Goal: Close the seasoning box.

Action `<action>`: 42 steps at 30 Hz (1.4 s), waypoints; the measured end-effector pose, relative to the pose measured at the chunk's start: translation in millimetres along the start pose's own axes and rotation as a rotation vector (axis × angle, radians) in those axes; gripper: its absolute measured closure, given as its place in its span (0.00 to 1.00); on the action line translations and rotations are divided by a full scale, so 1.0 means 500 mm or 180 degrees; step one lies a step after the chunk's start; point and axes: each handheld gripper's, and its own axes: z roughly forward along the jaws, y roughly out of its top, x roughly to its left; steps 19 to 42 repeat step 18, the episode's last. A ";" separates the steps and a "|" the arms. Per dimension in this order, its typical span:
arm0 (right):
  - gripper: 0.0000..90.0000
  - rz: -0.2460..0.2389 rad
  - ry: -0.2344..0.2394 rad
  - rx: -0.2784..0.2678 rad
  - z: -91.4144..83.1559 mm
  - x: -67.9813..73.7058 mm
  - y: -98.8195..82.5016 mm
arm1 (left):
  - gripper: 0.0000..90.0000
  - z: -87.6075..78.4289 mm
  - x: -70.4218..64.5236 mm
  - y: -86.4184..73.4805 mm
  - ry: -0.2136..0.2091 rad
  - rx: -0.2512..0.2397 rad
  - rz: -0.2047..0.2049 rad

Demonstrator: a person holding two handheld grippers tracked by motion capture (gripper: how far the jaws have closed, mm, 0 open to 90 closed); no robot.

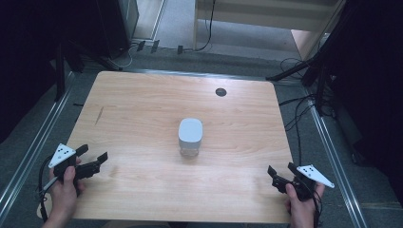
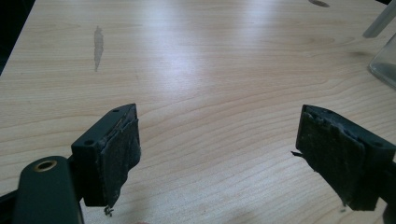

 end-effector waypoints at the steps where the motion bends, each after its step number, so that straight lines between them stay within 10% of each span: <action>1: 0.16 0.0000 0.0000 0.0000 0.000 0.000 0.000 | 0.15 0.000 0.000 0.000 0.0000 0.0000 0.0000; 42: 0.16 -0.0098 -0.0119 0.0076 -0.015 -0.008 -0.030 | 0.15 0.001 -0.001 0.000 0.0002 0.0007 0.0035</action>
